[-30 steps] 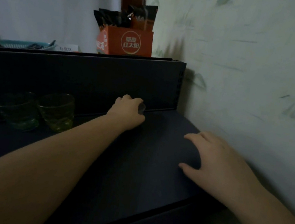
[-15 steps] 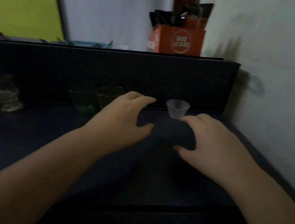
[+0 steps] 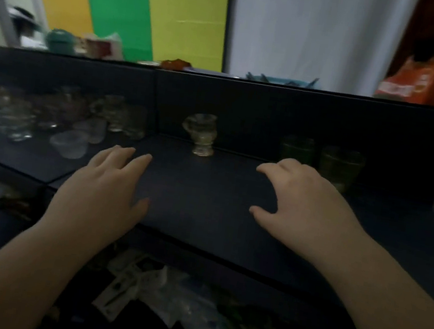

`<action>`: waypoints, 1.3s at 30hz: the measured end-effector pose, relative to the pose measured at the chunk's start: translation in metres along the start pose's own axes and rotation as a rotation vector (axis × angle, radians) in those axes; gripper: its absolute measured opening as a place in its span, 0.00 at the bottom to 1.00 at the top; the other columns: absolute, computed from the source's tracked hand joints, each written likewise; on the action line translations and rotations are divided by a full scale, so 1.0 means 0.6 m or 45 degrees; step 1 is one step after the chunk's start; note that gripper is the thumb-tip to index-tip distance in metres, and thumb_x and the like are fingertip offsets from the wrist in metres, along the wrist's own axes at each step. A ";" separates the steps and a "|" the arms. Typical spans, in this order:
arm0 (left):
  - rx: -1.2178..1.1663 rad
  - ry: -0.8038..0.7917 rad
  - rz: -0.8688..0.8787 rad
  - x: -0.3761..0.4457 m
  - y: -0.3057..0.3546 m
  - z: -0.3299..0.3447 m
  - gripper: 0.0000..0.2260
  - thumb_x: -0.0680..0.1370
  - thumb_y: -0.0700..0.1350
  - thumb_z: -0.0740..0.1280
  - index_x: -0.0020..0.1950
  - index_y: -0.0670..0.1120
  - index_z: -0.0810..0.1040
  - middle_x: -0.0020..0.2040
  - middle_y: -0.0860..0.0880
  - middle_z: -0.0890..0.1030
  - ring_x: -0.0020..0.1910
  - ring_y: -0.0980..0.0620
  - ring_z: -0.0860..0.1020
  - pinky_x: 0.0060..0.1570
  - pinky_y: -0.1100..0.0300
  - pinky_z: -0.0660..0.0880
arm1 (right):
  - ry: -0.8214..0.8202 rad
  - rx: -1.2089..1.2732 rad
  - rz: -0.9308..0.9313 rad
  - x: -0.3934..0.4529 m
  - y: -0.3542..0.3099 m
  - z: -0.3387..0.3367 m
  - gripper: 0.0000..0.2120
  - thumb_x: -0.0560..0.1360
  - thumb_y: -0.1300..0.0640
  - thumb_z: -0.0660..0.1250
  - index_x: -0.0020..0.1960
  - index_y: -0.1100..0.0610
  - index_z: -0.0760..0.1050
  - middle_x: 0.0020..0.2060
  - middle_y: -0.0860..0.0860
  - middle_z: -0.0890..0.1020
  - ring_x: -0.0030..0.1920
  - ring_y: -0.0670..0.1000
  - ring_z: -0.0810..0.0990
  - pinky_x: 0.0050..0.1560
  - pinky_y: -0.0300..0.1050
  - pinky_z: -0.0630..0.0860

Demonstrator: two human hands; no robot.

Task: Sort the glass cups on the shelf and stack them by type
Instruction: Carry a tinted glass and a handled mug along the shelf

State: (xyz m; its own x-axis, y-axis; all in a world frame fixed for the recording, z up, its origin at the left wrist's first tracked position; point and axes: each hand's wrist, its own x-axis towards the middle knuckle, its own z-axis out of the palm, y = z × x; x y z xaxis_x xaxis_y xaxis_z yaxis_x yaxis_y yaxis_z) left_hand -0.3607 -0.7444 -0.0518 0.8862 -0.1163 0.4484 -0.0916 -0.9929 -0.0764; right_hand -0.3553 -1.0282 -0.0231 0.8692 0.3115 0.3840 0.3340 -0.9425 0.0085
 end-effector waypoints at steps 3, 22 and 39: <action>0.038 -0.035 -0.088 -0.030 -0.113 -0.004 0.37 0.72 0.58 0.70 0.77 0.50 0.62 0.74 0.45 0.66 0.73 0.44 0.61 0.66 0.48 0.67 | -0.021 0.015 -0.054 0.043 -0.102 0.024 0.31 0.75 0.37 0.66 0.74 0.45 0.63 0.64 0.46 0.72 0.62 0.49 0.72 0.60 0.46 0.72; -0.058 0.066 -0.346 -0.124 -0.617 -0.004 0.39 0.70 0.64 0.67 0.77 0.53 0.59 0.75 0.52 0.64 0.73 0.50 0.61 0.66 0.53 0.67 | 0.028 0.215 -0.341 0.282 -0.634 0.119 0.31 0.75 0.36 0.64 0.74 0.44 0.63 0.64 0.43 0.72 0.64 0.47 0.70 0.61 0.44 0.72; -0.105 0.122 -0.370 0.048 -0.915 0.084 0.37 0.71 0.64 0.68 0.77 0.55 0.60 0.74 0.54 0.65 0.72 0.49 0.63 0.65 0.52 0.66 | 0.145 0.178 -0.387 0.594 -0.811 0.174 0.30 0.74 0.36 0.64 0.72 0.46 0.67 0.60 0.47 0.74 0.60 0.50 0.73 0.58 0.48 0.74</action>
State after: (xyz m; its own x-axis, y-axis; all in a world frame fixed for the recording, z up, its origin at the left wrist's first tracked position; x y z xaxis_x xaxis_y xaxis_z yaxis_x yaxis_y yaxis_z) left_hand -0.2620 -0.2011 -0.0418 0.8344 0.1744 0.5229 0.1192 -0.9833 0.1377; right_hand -0.1701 -0.4461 0.0131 0.6790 0.5523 0.4837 0.6246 -0.7808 0.0146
